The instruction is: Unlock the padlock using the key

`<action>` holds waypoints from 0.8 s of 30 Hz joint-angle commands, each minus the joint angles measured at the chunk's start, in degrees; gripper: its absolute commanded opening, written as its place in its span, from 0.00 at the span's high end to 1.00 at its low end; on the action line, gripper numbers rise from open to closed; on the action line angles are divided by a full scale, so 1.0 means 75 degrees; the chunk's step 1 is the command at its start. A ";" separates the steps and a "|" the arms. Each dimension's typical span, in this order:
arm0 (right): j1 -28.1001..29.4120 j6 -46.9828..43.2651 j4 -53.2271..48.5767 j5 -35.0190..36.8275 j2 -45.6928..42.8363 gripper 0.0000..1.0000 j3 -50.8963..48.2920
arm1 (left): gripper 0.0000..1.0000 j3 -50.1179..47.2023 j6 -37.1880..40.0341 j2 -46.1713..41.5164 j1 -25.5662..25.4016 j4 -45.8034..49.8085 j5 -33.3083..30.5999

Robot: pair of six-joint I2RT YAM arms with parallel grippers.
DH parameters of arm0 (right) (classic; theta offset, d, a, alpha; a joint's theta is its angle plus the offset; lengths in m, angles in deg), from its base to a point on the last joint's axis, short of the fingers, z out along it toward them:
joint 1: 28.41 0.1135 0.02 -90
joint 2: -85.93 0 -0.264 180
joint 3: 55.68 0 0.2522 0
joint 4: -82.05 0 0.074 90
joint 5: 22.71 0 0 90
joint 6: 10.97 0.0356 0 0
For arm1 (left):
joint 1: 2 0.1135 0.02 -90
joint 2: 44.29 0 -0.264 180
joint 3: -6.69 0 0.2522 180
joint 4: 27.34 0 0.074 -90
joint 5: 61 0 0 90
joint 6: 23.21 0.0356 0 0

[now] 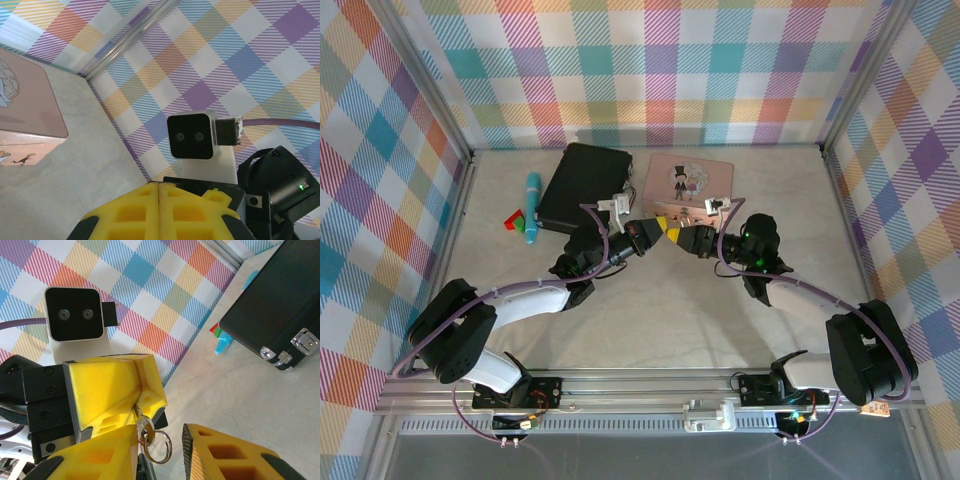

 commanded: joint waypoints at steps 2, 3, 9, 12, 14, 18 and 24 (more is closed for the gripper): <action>-0.0029 0.0290 0.0634 -0.0230 0.0109 0.73 -0.0033 | 1.00 -0.0087 -0.0039 -0.0071 0.0019 -0.0511 -0.0027; -0.0022 0.0281 0.0578 -0.0257 0.0116 0.76 -0.0009 | 1.00 -0.0086 -0.0044 -0.0071 0.0014 -0.0494 -0.0056; -0.0029 0.0359 0.0734 -0.0258 0.0145 0.81 0.0016 | 1.00 -0.0092 -0.0051 -0.0045 -0.0040 -0.0511 -0.0104; -0.0023 0.0481 0.0932 -0.0245 0.0203 0.80 0.0043 | 1.00 -0.0125 -0.0080 -0.0031 -0.0082 -0.0594 -0.0154; -0.0026 0.0526 0.0957 -0.0277 0.0243 0.80 0.0100 | 1.00 -0.0169 -0.0164 0.0017 -0.0098 -0.0757 -0.0186; -0.0026 0.0613 0.1081 -0.0280 0.0351 0.80 0.0127 | 1.00 -0.0246 -0.0417 0.0201 -0.0112 -0.1208 -0.0249; -0.0017 0.0718 0.1371 -0.0246 0.0467 0.78 0.0090 | 1.00 -0.0170 -0.0623 0.0439 -0.0123 -0.1493 -0.0129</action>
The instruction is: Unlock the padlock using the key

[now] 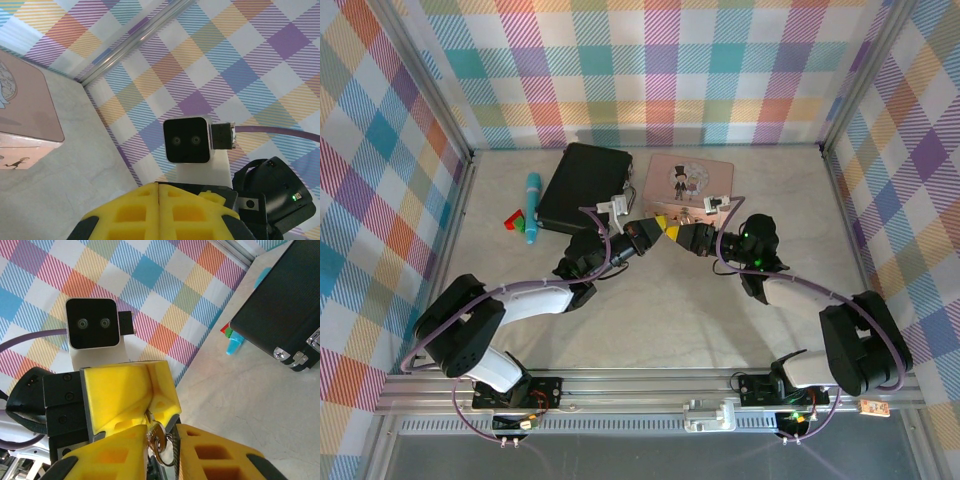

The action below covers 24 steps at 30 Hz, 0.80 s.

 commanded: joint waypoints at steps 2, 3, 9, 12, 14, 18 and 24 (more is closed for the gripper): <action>-0.0017 0.0099 0.0589 -0.0060 0.0050 0.79 0.0092 | 1.00 -0.0015 -0.0162 0.0079 -0.0064 -0.0708 0.0027; -0.0023 0.0087 0.0579 -0.0059 0.0045 0.80 0.0091 | 1.00 -0.0036 -0.0170 0.0066 -0.0062 -0.0707 0.0008; -0.0019 0.0145 0.0725 -0.0047 0.0167 0.90 0.0100 | 1.00 -0.0041 -0.0205 0.0041 -0.0073 -0.0697 -0.0026; -0.0026 0.0213 0.0939 -0.0057 0.0266 0.99 0.0086 | 1.00 -0.0034 -0.0206 0.0042 -0.0077 -0.0702 -0.0029; -0.0022 0.0232 0.0988 -0.0049 0.0313 1.00 0.0087 | 1.00 -0.0005 -0.0225 0.0042 -0.0081 -0.0707 -0.0006; -0.0021 0.0109 0.0925 0.0086 0.0314 1.00 0.0038 | 0.95 -0.0079 -0.0372 0.0023 -0.0076 -0.0782 -0.0030; -0.0041 -0.0688 -0.0250 0.0098 0.0011 1.00 0.0065 | 0.01 -0.0402 -0.0642 -0.0502 0.0186 -0.0253 -0.0462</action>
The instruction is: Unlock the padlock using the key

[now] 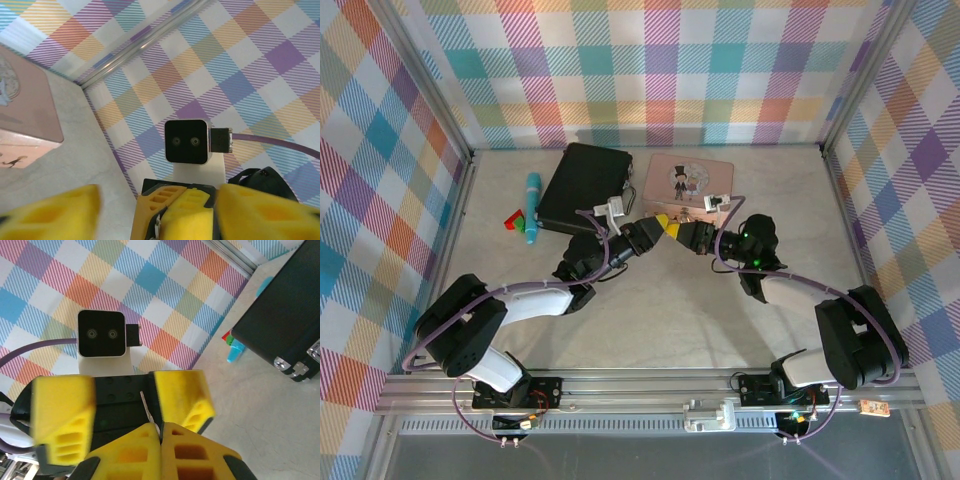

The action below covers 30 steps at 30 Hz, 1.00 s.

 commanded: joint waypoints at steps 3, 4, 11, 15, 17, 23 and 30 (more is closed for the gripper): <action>-0.0012 -0.1415 -0.1813 0.0158 -0.0609 1.00 0.0117 | 0.00 -0.0103 -0.0230 -0.0714 0.0415 0.0851 -0.0095; -0.0007 -0.1646 -0.2207 0.0242 -0.0731 1.00 0.0135 | 0.00 -0.0082 -0.0228 -0.0783 0.0485 0.1115 -0.0084; -0.0007 -0.3385 -0.5305 0.1236 -0.1518 1.00 0.0386 | 0.03 0.0264 0.0162 -0.0829 0.0719 0.3015 0.0103; -0.0023 -0.4202 -0.7178 0.2528 -0.1766 1.00 0.0683 | 0.08 0.0733 0.0528 -0.0369 0.0711 0.4091 0.0284; -0.0072 -0.4459 -0.7797 0.3091 -0.1826 1.00 0.0769 | 0.11 0.1069 0.0685 -0.0015 0.0713 0.4657 0.0288; -0.0730 -0.4657 -0.8686 0.3531 -0.1902 1.00 0.0713 | 0.19 0.2902 0.1941 0.1424 0.0211 0.6947 -0.0444; -0.1751 -0.4681 -0.8920 0.3281 -0.2271 1.00 0.0424 | 0.29 0.4660 0.2168 0.3439 -0.0258 0.7772 -0.1546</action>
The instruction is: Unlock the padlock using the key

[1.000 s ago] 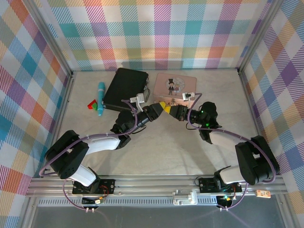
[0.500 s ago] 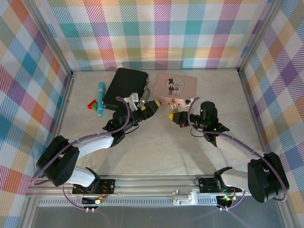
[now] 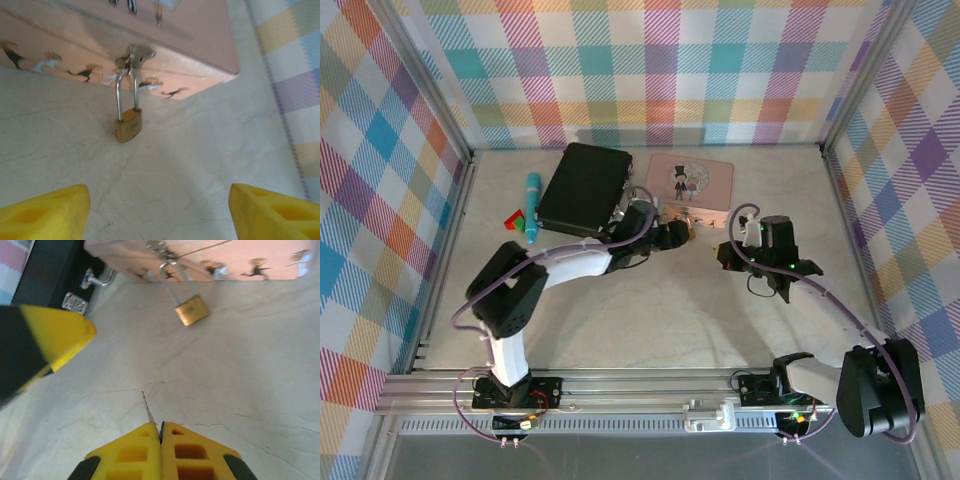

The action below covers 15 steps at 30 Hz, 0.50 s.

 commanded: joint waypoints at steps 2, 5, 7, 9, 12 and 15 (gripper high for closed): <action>-0.0457 -0.0261 -0.0382 -0.0147 -0.0314 1.00 -0.0151 | 0.31 0.1022 0.0302 0.1059 -0.0214 0.1172 -0.0940; -0.0692 -0.0268 -0.0350 -0.0436 -0.0415 1.00 -0.0212 | 0.31 0.1597 0.0278 0.1662 -0.0298 0.1260 -0.1190; -0.0763 -0.0288 -0.0354 -0.0582 -0.0452 1.00 -0.0221 | 0.31 0.1902 0.0170 0.1991 -0.0293 0.1195 -0.1314; -0.0786 -0.0277 -0.0287 -0.0719 -0.0480 1.00 -0.0227 | 0.32 0.2237 0.0136 0.2313 -0.0308 0.1189 -0.1543; -0.0798 -0.0243 -0.0242 -0.0798 -0.0506 1.00 -0.0224 | 0.35 0.2632 0.0208 0.2660 -0.0345 0.1041 -0.1700; -0.0814 -0.0199 -0.0181 -0.0841 -0.0539 1.00 -0.0276 | 0.39 0.2958 0.0237 0.2985 -0.0356 0.0894 -0.1702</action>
